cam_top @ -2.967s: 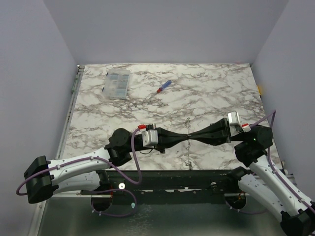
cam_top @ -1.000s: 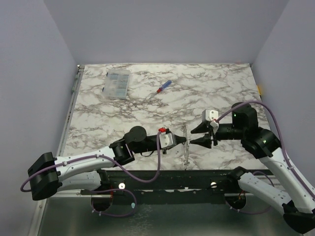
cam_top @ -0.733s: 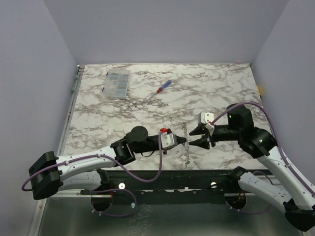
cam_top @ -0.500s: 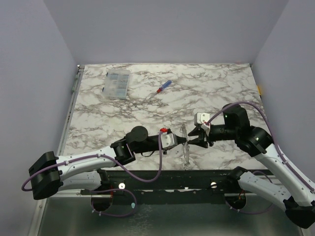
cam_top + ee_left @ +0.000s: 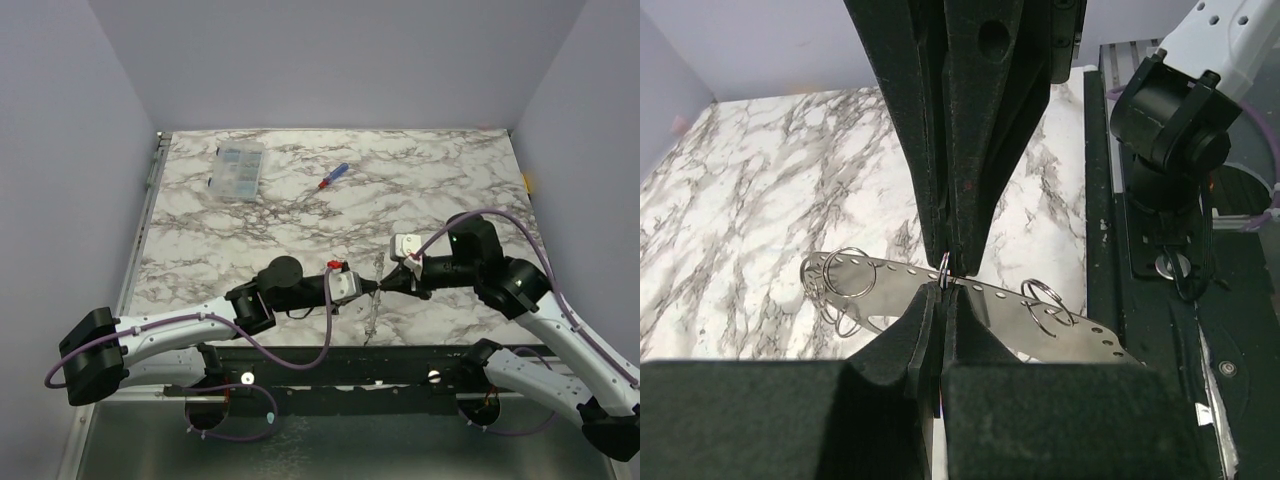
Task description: Put the keys on the keyring
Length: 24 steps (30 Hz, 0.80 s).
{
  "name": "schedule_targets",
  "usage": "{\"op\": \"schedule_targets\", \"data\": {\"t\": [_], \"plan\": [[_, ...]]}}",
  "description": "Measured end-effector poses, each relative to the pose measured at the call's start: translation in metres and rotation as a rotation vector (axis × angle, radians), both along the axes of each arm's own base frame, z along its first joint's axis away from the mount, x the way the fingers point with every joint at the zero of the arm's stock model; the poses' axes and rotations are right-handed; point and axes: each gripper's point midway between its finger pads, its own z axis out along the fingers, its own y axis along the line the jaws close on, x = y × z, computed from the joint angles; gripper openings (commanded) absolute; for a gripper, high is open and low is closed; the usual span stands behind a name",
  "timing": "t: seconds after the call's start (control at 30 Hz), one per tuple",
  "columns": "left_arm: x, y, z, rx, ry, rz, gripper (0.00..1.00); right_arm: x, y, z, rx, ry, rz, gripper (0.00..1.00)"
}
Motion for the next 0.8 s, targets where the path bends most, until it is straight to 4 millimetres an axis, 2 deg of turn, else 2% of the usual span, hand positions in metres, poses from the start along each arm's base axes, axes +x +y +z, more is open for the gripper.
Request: {"op": "schedule_targets", "data": {"t": [0.1,0.13,0.2,0.27,0.43,0.63,0.8], "plan": [[0.0,0.0,-0.002,0.007,0.006,0.0,0.0,-0.001,0.001,-0.002,-0.003,0.0,0.007,0.01],[0.0,0.0,-0.003,0.011,0.008,0.0,0.06,-0.001,0.001,-0.003,-0.002,-0.002,0.008,0.01],[0.0,0.0,-0.005,0.016,0.009,0.0,0.31,-0.002,0.001,-0.004,0.007,-0.013,0.009,0.0],[0.0,0.0,-0.005,0.016,0.012,0.0,0.43,-0.003,0.001,-0.005,0.024,-0.032,0.009,0.01],[-0.002,0.005,0.01,-0.024,-0.005,0.002,0.44,-0.007,-0.002,0.002,0.112,-0.117,0.001,0.01],[-0.008,0.015,0.038,-0.093,-0.039,0.001,0.41,-0.01,0.002,0.029,0.228,-0.199,0.01,0.01],[-0.011,0.019,0.047,-0.116,-0.051,-0.005,0.42,-0.017,0.005,0.043,0.31,-0.222,0.037,0.01]]}}
